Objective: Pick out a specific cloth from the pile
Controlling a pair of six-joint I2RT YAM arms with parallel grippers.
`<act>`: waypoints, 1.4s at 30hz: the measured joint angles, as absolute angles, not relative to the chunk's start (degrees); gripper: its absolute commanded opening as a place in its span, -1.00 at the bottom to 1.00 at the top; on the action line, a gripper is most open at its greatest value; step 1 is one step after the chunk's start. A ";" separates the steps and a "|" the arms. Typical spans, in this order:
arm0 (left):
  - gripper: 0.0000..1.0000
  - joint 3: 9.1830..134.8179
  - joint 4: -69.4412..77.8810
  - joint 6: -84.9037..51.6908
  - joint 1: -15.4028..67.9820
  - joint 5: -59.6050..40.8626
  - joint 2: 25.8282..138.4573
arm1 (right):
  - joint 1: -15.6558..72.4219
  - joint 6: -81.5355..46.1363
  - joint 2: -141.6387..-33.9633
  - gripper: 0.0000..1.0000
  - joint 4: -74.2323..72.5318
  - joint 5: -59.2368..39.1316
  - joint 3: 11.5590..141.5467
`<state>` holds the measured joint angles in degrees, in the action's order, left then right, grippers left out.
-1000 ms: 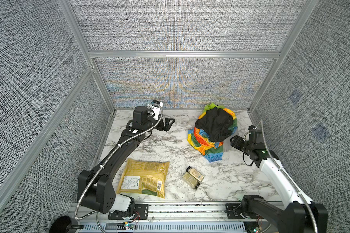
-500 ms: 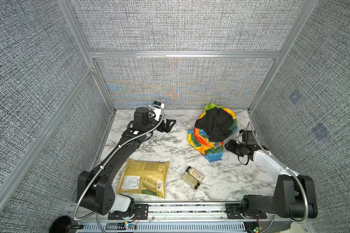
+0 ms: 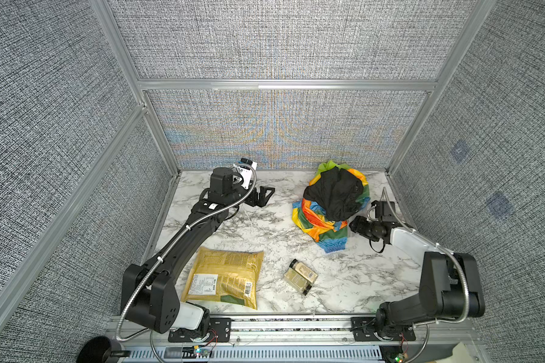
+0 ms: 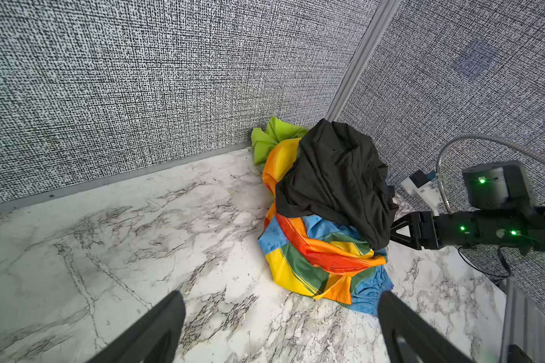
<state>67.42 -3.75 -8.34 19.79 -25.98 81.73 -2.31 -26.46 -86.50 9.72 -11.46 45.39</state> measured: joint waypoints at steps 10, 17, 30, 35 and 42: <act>0.97 67.59 -3.79 -8.34 19.86 -26.09 81.62 | -2.39 -26.06 -87.81 -0.97 10.26 -8.64 46.98; 0.97 67.70 -3.84 -8.38 20.08 -26.11 81.58 | -2.39 -25.21 -81.17 -1.00 16.95 -0.16 51.27; 0.97 67.70 -3.92 -8.60 20.82 -25.89 81.62 | -2.35 -25.21 -73.17 -1.00 28.42 8.82 64.34; 0.97 67.70 -3.95 -8.60 21.08 -25.85 81.62 | -2.31 -25.02 -69.87 -1.00 30.41 10.15 68.03; 0.97 67.70 -3.95 -8.58 21.32 -25.71 81.62 | -2.31 -24.88 -67.09 -1.00 31.73 10.90 73.78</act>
<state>67.70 -3.95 -8.58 21.32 -25.71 81.62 -2.31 -24.88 -67.09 31.73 10.90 73.78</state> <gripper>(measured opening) 0.987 0.071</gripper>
